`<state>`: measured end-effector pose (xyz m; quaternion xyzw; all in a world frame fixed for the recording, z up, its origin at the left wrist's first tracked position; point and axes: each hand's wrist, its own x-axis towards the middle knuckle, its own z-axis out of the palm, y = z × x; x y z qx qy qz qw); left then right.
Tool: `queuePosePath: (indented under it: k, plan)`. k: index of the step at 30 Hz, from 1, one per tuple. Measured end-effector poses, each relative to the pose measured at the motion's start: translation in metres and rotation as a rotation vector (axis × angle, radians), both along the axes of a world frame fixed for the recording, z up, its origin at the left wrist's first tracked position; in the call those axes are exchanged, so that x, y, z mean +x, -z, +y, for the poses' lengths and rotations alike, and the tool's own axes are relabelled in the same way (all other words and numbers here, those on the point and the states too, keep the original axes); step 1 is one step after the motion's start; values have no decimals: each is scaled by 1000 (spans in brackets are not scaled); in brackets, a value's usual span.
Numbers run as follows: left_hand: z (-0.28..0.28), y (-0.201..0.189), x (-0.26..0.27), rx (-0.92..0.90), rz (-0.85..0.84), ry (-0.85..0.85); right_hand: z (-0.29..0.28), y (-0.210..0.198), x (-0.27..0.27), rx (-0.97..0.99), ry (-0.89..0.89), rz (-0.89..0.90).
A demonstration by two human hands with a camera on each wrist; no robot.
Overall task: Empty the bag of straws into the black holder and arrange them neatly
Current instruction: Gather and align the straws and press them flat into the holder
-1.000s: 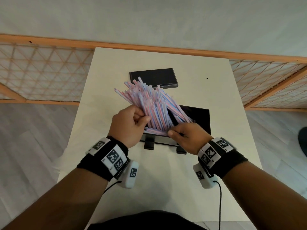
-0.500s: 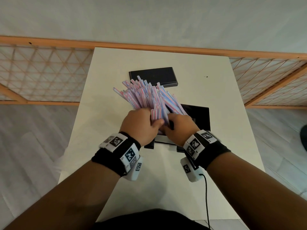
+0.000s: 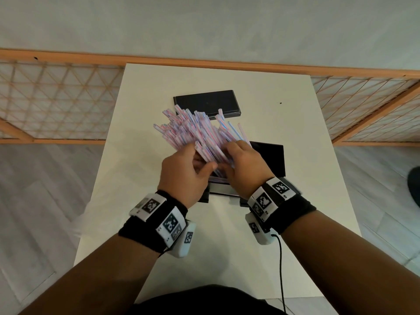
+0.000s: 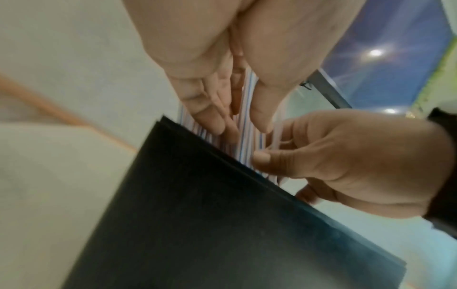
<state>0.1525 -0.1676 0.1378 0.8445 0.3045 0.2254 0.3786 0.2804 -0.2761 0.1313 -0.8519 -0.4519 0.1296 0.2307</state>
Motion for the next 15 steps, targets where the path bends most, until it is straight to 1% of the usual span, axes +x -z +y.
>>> queuePosePath:
  k: [3,6,8,10,11,12,14,15]
  plan:
    - [7,-7,-9,128,-45,-58,-9,1,2,38,45,34]
    - [21,-16,-15,231,-109,-117,-20,0,7,132,86,1]
    - [28,-20,-15,248,-132,-148,-24,-4,8,227,81,-4]
    - [33,-15,-12,237,-132,-181,-26,-7,10,253,86,-3]
    - [34,-12,-11,189,-113,-196,-28,-7,12,226,113,-2]
    - [34,-9,-9,92,-81,-215,-30,-7,15,170,150,-3]
    - [31,-1,-7,-208,-36,-269,-35,-7,22,-32,244,2]
    - [29,3,-6,-388,-59,-287,-37,-6,26,-145,295,11]
